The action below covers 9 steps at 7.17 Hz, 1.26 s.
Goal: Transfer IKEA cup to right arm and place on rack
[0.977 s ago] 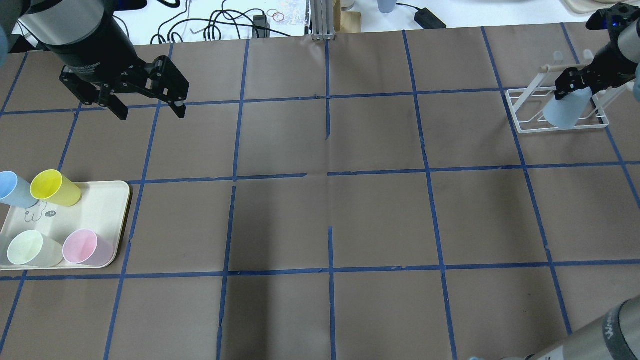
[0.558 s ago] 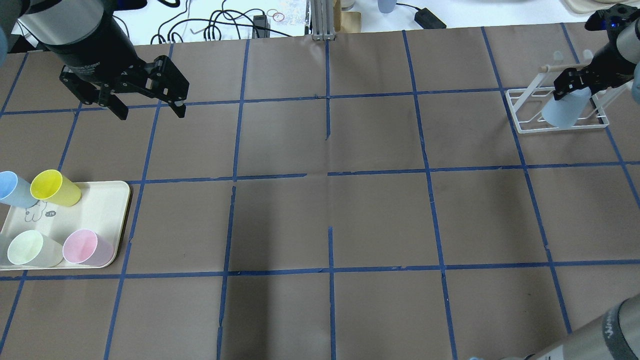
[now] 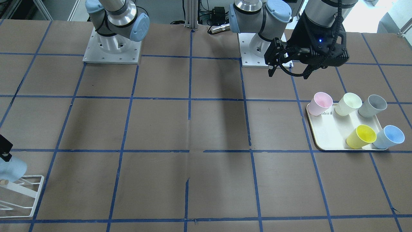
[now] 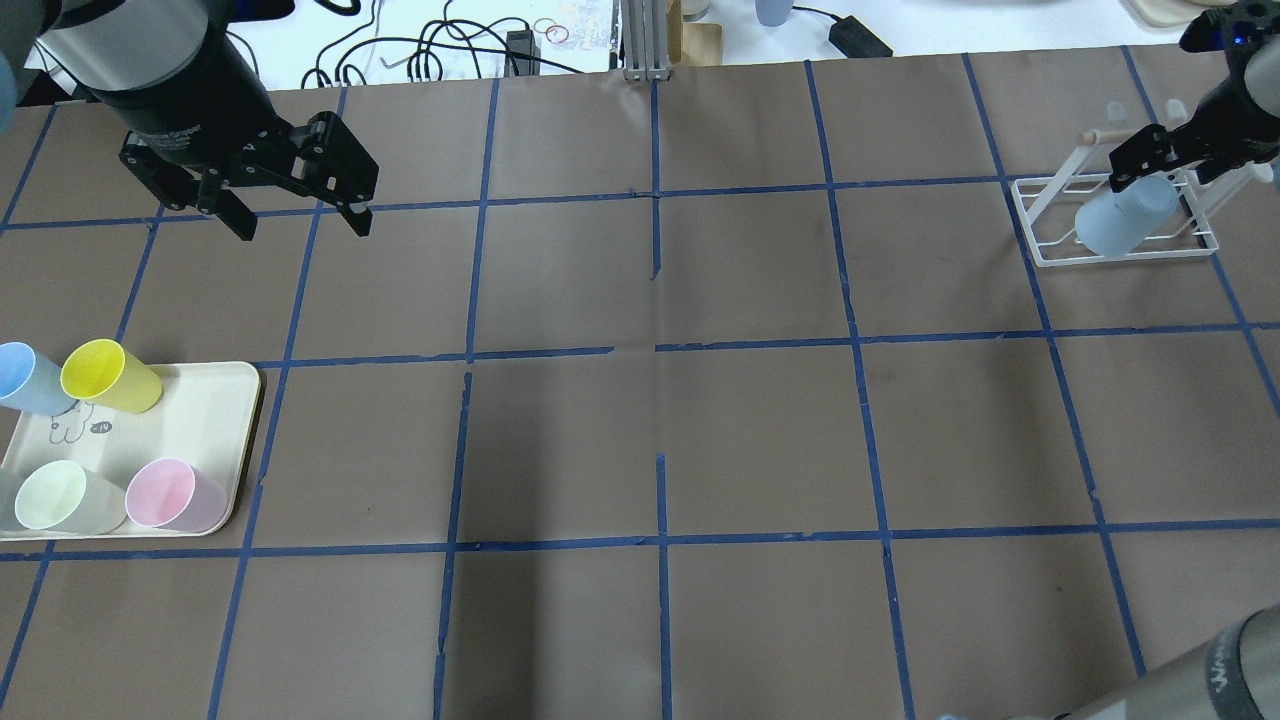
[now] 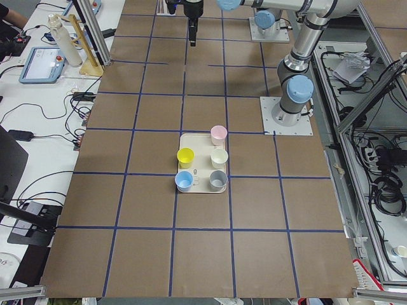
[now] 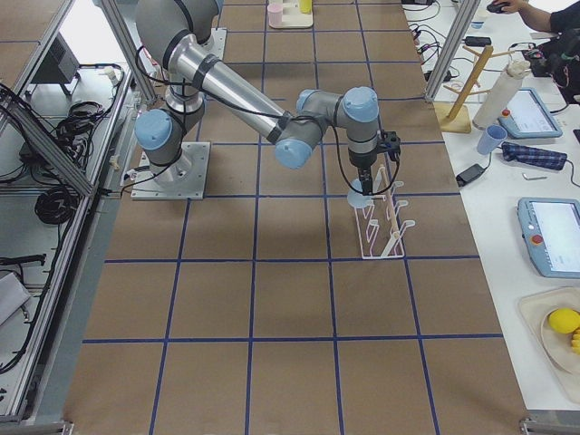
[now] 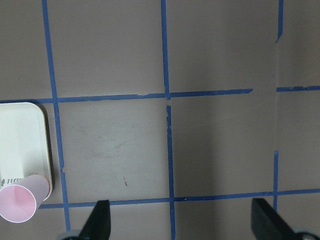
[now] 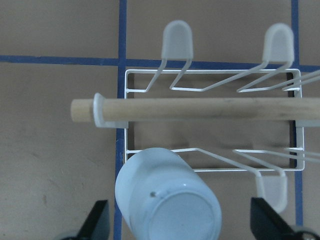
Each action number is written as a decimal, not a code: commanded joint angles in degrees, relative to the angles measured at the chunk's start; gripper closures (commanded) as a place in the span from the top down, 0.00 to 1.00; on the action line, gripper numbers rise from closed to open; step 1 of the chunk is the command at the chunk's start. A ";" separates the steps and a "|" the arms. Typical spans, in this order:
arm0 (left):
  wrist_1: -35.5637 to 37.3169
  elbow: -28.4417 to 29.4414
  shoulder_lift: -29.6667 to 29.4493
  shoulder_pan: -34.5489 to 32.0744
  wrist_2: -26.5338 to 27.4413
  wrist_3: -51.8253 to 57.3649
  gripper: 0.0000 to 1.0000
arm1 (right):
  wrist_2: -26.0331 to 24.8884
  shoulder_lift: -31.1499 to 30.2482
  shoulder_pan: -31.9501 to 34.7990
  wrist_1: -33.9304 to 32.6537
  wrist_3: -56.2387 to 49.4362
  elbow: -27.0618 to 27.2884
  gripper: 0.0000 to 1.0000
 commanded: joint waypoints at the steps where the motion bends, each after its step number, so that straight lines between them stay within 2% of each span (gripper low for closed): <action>1: 0.05 0.08 0.00 0.00 0.00 0.00 1.00 | -0.04 -6.39 0.41 9.84 3.43 -0.15 1.00; 3: 0.05 0.08 0.00 0.00 0.09 0.00 1.00 | 0.74 -13.51 2.24 22.68 13.17 -0.76 1.00; 4: 0.22 0.08 0.00 0.00 0.09 0.09 1.00 | -0.21 -16.16 6.00 23.43 15.22 -0.68 1.00; 5: 0.23 0.08 0.09 0.09 0.09 0.09 1.00 | -0.05 -18.18 10.48 28.92 18.81 -0.77 1.00; 7: 0.23 0.08 0.09 0.09 0.09 0.09 1.00 | -1.35 -19.96 19.97 30.55 25.15 -0.16 1.00; 8: 0.14 0.08 0.09 0.09 0.09 0.09 1.00 | -2.84 -20.40 24.63 30.47 32.48 -0.06 1.00; 9: 0.05 0.08 0.09 0.09 0.09 0.09 1.00 | -2.94 -21.71 26.32 30.64 33.95 0.11 1.00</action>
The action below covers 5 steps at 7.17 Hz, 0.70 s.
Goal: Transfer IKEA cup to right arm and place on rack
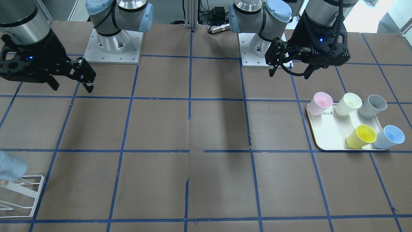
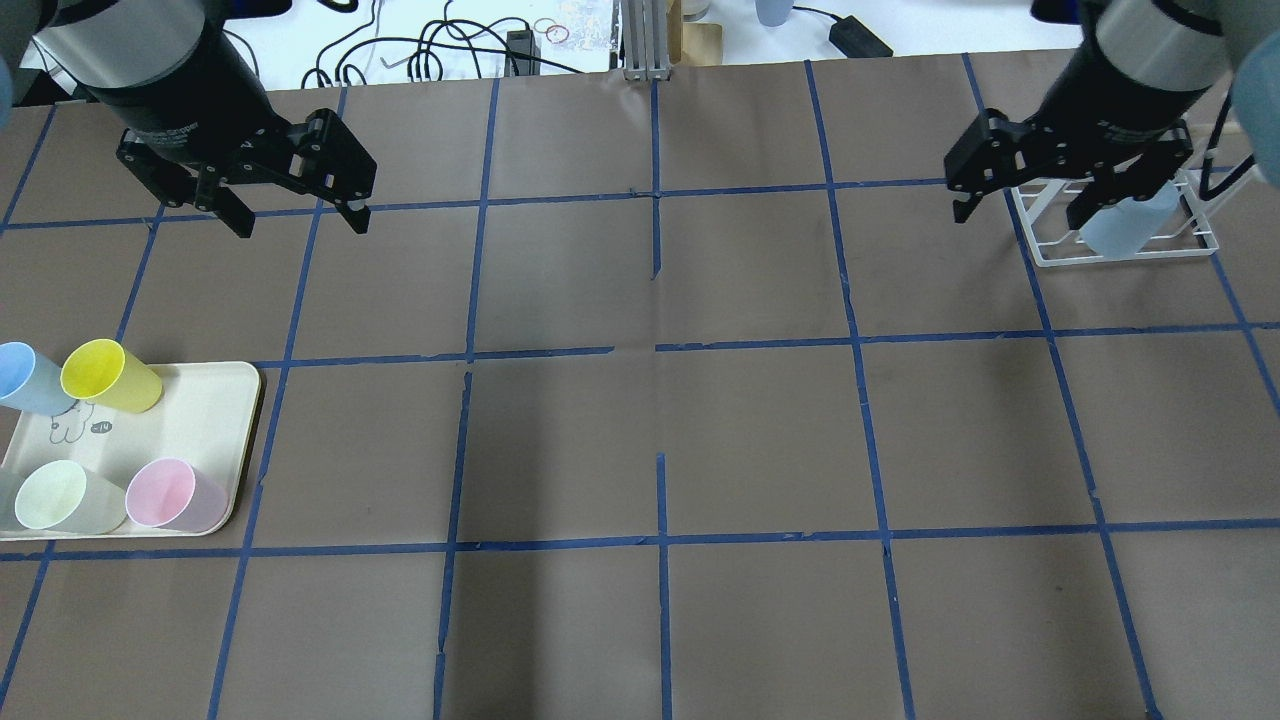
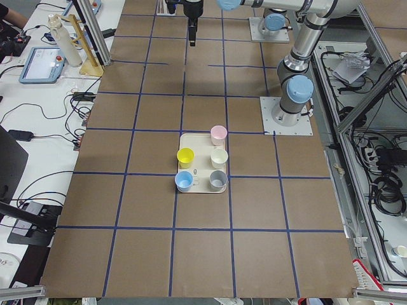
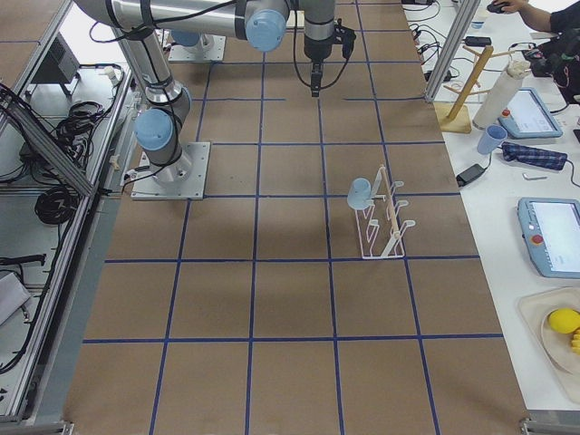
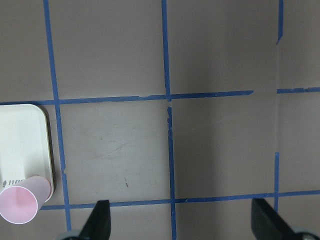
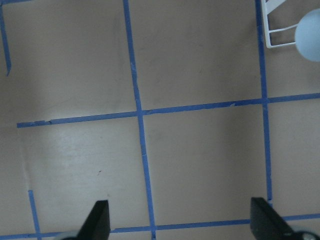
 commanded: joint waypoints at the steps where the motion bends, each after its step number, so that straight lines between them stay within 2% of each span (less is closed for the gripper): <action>1: -0.10 0.00 0.00 0.00 0.00 0.00 1.00 | -0.80 -4.48 3.74 2.88 3.94 1.72 1.00; 2: -0.10 0.00 -0.08 0.00 0.00 -0.09 1.00 | -1.33 -6.34 3.74 3.17 3.94 2.44 1.00; 5: -0.10 0.18 -0.61 -0.17 0.79 0.09 1.00 | -1.77 -6.62 3.74 3.44 4.03 2.44 1.00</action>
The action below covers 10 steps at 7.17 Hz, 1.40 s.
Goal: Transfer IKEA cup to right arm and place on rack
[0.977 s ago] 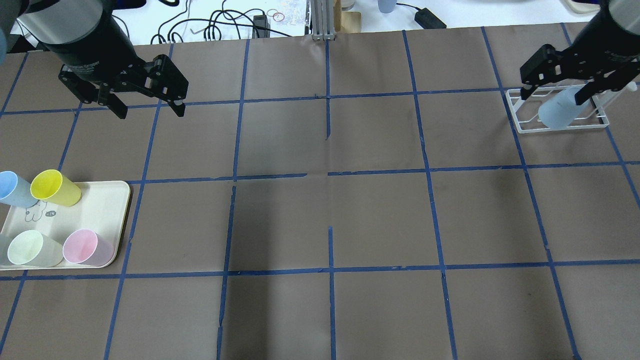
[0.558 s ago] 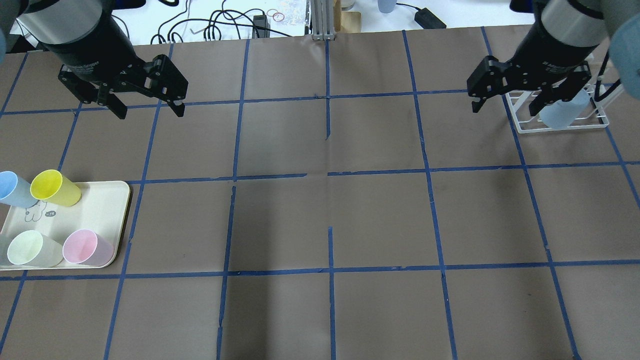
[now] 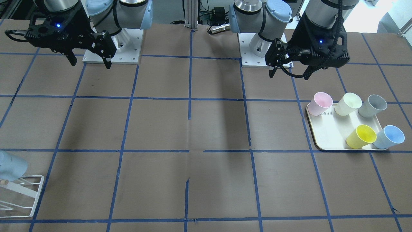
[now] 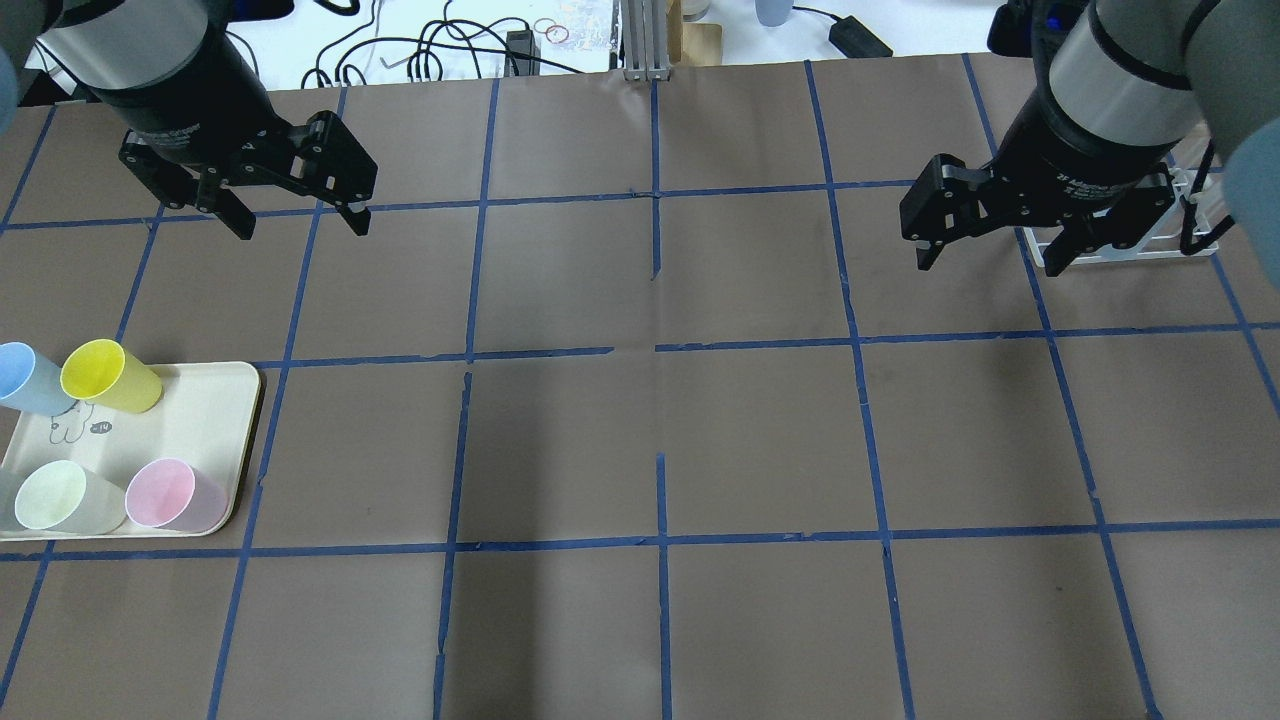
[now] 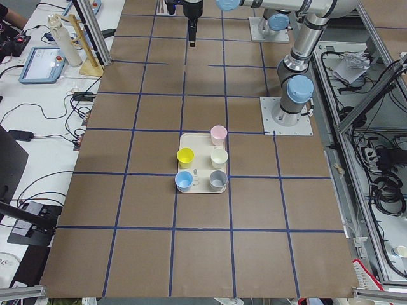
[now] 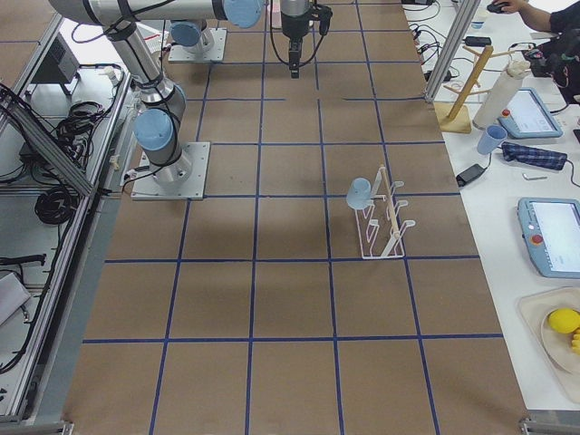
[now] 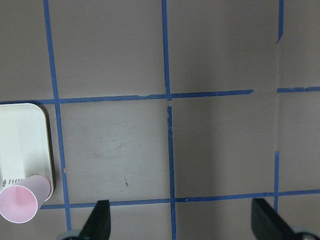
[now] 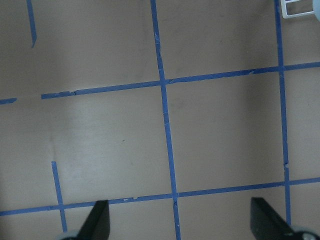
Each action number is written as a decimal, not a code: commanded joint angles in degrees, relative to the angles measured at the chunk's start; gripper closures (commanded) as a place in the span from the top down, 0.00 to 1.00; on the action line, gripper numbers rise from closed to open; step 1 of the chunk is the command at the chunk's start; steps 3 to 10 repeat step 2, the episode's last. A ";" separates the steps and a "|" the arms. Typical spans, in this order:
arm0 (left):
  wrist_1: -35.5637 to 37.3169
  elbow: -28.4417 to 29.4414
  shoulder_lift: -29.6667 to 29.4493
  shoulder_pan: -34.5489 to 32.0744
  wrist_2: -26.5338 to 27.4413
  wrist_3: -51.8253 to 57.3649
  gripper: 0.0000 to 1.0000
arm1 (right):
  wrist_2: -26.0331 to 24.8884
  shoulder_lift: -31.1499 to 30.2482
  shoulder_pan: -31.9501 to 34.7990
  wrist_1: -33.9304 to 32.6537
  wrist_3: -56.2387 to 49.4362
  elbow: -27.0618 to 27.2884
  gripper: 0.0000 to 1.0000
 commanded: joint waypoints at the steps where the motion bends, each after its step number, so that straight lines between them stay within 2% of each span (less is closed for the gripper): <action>1: -0.21 0.07 -0.51 -0.22 0.74 -1.49 1.00 | -0.01 -0.02 0.03 -0.01 0.06 0.04 1.00; 10: -0.30 -0.19 0.01 -0.14 0.66 -2.73 1.00 | 0.08 -0.02 0.03 -0.01 0.06 0.04 1.00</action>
